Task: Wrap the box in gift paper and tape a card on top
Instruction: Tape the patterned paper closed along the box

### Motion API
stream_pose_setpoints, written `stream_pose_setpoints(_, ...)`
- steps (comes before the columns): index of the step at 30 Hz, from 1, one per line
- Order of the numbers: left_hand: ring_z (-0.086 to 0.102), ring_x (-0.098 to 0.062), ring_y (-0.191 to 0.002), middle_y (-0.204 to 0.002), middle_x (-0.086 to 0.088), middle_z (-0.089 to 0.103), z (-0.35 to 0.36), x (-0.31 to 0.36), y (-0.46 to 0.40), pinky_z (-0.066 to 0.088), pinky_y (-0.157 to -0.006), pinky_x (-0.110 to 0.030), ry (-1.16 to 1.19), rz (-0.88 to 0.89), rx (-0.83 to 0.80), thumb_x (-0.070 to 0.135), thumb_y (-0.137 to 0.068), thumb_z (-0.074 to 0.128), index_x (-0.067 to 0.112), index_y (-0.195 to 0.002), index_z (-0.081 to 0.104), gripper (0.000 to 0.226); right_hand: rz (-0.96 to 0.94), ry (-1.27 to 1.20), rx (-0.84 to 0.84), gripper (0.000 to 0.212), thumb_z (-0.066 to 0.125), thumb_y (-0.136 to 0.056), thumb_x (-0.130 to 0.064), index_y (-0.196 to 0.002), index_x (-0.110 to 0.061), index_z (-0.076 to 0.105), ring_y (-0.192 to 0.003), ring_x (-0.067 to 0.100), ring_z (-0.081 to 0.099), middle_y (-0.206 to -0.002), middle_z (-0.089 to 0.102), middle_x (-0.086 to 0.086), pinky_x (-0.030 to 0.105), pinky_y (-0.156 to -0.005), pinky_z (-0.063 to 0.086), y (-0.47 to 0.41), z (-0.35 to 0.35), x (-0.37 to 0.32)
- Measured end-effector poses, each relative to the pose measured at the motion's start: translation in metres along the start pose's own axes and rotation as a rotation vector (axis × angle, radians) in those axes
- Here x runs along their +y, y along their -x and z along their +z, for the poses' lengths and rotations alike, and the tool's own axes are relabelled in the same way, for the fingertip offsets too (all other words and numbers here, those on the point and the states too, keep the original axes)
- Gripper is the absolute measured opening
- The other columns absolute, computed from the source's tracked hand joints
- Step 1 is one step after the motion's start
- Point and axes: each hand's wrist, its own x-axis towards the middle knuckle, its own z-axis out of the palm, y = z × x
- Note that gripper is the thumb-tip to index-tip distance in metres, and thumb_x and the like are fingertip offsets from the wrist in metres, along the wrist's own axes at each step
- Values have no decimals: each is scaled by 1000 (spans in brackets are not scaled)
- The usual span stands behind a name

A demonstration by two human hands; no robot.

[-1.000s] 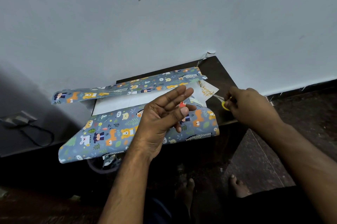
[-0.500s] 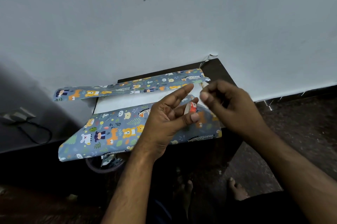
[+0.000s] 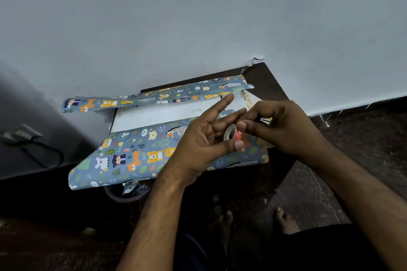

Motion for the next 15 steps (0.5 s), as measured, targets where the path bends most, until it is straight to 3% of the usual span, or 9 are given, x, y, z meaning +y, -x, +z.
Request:
stream_pose_setpoints(3, 58, -21, -132, -140, -13, 62, 2, 0, 0, 49, -107, -34, -21, -16, 6, -23, -84, 64, 18, -158, 30, 91, -72, 161, 40, 12, 78, -89, -25, -80, -30, 73, -76, 12, 61, -79, 69, -10, 22, -66, 43, 1, 0, 3)
stream_pose_setpoints(10, 67, -16, -111, -137, -11, 65, 3, 2, -1, 51, -105, -37, -43, -11, 34, -19, -86, 65, 22, -158, 31, 89, -134, 364, 43, 17, 56, -96, -42, -92, -28, 65, -87, 1, 47, -85, 57, -17, 40, -69, 48, 2, 4, 9)
stream_pose_setpoints(15, 65, -24, -110, -137, -8, 65, 5, 1, -2, 52, -105, -38, -61, -6, 66, -11, -91, 64, 25, -158, 30, 83, -118, 406, 117, 22, 46, -98, -46, -90, -30, 58, -87, 3, 46, -82, 48, -27, 36, -65, 46, 4, 9, 6)
